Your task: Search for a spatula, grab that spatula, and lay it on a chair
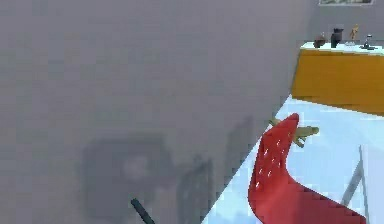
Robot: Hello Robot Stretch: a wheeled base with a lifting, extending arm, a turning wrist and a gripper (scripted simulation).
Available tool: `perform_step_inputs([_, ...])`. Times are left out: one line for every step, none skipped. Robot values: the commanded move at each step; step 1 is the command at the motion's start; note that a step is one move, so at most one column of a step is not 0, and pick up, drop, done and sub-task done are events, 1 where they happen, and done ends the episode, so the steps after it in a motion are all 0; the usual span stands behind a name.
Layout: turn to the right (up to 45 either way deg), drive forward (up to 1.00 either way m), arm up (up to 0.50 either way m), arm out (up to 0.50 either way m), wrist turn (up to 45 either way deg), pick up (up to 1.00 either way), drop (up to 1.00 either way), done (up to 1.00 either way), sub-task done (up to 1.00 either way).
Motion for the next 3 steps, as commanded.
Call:
perform_step_inputs([45.0, 0.00, 0.00, 0.00, 0.0, 0.00, 0.00, 0.00, 0.00])
perform_step_inputs([33.0, 0.00, 0.00, 0.00, 0.0, 0.00, 0.00, 0.00, 0.00])
perform_step_inputs([-45.0, 0.00, 0.00, 0.00, 0.0, 0.00, 0.00, 0.00, 0.00])
